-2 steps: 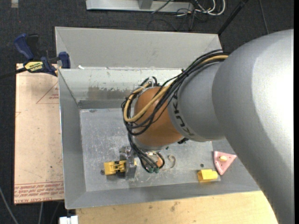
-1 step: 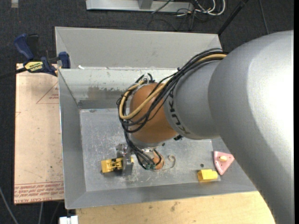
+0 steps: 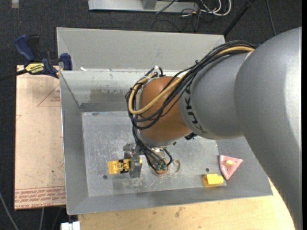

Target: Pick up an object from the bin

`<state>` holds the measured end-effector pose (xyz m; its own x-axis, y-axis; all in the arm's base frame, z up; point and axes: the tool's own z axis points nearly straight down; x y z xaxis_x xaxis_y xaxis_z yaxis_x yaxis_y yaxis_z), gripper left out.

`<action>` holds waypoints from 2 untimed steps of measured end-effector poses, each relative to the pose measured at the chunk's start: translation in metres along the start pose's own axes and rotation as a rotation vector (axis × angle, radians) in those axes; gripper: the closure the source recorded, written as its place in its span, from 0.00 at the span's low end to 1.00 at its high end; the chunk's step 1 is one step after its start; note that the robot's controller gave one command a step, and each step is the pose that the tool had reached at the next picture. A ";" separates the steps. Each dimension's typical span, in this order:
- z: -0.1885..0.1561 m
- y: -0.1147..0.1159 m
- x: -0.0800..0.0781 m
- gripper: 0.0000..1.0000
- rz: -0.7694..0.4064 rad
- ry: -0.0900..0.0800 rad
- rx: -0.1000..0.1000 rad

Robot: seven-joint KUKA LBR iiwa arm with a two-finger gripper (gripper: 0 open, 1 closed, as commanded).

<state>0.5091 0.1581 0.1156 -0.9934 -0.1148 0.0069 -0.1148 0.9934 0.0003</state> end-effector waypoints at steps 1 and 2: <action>-0.020 0.004 -0.029 1.00 0.006 -0.020 -0.003; -0.010 0.004 -0.032 1.00 0.007 -0.015 -0.003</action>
Offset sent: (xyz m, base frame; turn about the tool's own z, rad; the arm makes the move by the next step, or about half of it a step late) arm -0.0026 -0.0077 0.1252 -0.0141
